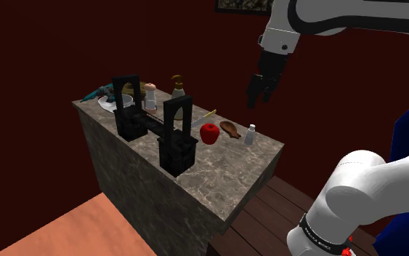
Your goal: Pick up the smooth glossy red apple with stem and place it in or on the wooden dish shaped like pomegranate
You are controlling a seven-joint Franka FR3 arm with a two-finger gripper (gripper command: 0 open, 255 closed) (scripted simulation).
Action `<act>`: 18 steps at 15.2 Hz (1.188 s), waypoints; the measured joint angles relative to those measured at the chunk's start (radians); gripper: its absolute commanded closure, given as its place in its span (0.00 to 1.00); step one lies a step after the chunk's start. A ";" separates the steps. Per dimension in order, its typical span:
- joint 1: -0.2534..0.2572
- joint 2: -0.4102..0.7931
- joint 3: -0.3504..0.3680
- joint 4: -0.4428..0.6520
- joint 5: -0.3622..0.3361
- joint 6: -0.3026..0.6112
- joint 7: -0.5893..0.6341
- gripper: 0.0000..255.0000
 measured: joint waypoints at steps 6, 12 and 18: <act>-0.017 0.121 -0.023 -0.011 -0.003 0.134 -0.015 0.00; -0.035 0.305 -0.050 0.011 0.006 0.301 -0.030 0.00; -0.051 0.533 -0.084 0.109 0.025 0.436 -0.059 0.00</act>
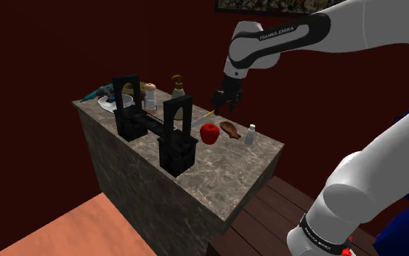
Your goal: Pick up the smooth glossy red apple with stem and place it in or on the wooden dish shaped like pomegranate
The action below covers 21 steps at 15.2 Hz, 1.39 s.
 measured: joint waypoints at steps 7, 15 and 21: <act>-0.007 0.223 -0.020 0.108 0.040 0.116 -0.023 0.00; -0.005 0.285 -0.018 0.078 0.053 0.209 -0.033 0.00; -0.004 0.285 -0.017 0.075 0.053 0.213 -0.032 1.00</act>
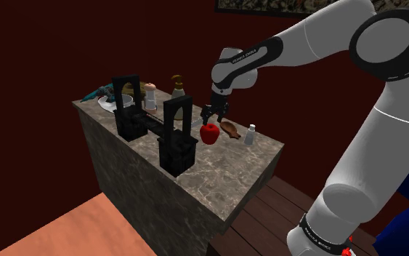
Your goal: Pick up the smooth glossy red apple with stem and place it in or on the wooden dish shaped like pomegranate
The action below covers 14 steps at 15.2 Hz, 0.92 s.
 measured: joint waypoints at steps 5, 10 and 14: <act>0.000 0.000 0.000 0.000 0.000 0.000 0.000 1.00; 0.000 -0.001 0.000 0.000 0.000 0.000 0.000 1.00; 0.000 -0.021 0.000 0.018 -0.005 -0.039 0.006 1.00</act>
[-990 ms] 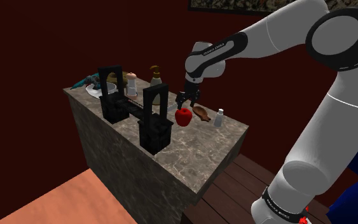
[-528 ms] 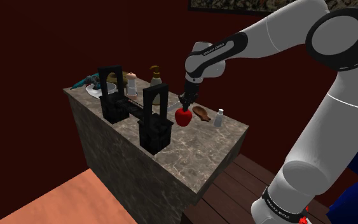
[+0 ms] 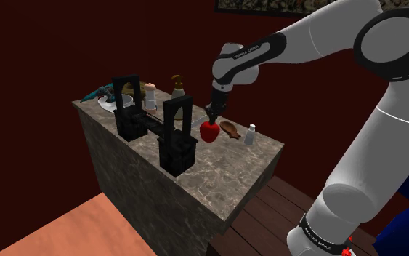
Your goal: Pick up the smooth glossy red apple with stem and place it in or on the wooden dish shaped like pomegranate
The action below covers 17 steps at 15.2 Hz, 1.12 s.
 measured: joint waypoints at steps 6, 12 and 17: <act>-0.001 -0.030 -0.001 0.048 -0.008 -0.078 0.010 1.00; -0.002 -0.056 -0.001 0.103 -0.015 -0.158 0.020 1.00; -0.008 -0.067 -0.008 0.150 -0.018 -0.217 0.014 1.00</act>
